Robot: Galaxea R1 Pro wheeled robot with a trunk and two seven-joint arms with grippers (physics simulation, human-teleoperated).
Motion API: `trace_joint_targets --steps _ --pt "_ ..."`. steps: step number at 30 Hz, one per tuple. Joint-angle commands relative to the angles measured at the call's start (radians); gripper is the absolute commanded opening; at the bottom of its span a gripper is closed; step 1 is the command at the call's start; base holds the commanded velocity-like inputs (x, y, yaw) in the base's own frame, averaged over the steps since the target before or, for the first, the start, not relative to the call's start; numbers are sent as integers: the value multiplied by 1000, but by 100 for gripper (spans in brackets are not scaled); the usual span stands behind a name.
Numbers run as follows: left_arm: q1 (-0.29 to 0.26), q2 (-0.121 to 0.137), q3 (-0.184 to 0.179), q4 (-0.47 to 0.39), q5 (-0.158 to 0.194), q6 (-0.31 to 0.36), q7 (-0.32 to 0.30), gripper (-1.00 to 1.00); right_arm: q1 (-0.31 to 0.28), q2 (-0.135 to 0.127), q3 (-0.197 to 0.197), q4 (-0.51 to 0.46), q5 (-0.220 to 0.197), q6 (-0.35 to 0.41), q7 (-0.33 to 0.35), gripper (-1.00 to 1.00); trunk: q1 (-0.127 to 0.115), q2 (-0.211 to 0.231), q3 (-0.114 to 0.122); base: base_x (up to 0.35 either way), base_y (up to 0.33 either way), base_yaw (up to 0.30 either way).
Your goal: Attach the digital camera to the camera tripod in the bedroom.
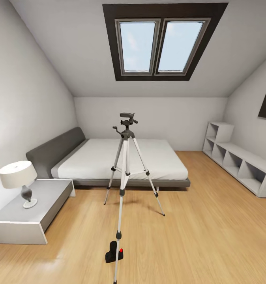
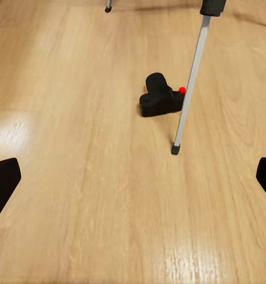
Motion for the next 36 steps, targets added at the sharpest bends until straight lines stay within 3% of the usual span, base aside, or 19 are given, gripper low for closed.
trace_joint_targets --steps 1,6,15,18,21,23,24,26,27,28,29,31,34,36 --pt "0 0 0 -1 0 -2 0 100 0 0 0 0 0 -2 -2 100 0 -1 -1 0 0 0" --pt "0 1 1 -1 0 -2 0 100 0 -15 1 0 2 -2 -2 100 0 -1 -1 0 0 0" --pt "0 2 4 -16 4 4 7 100 0 -19 0 0 0 -2 -1 100 0 -1 -1 0 0 0" --pt "0 4 5 -62 14 43 10 100 0 -19 0 -1 -2 -2 -1 100 0 -1 -1 0 0 0" --pt "-2 11 5 -161 21 184 11 100 0 -17 0 0 -2 -2 -1 100 0 -1 -1 0 0 0" --pt "-4 22 7 -300 24 357 11 100 0 -17 1 -2 -3 -2 -1 100 0 -1 -1 0 0 0" --pt "-4 24 7 -342 25 404 11 100 0 -16 1 -3 -3 -2 0 100 0 -1 -1 0 0 0" --pt "-6 27 11 -512 25 588 10 100 0 -15 3 -12 -1 -4 2 100 0 -1 -1 0 0 0" --pt "-8 27 12 -554 25 631 10 100 0 -15 3 -15 -1 -6 2 100 0 -1 -1 0 0 0" --pt "-50 28 13 -710 26 825 10 100 0 -13 3 -62 0 -21 -1 100 0 -1 -1 0 0 0" --pt "-69 28 14 -736 26 873 10 100 0 -12 3 -82 0 -23 -3 100 0 -1 -1 0 0 0" --pt "-174 28 14 -784 27 1047 8 100 0 -10 3 -185 1 -20 -21 100 0 -1 -1 0 0 0" --pt "-306 28 16 -755 28 1176 7 100 0 -7 4 -296 0 11 -56 100 0 -1 -1 0 0 0" --pt "-447 28 17 -678 28 1237 8 100 -1 4 4 -409 -1 89 -96 100 0 -1 -1 0 0 0"
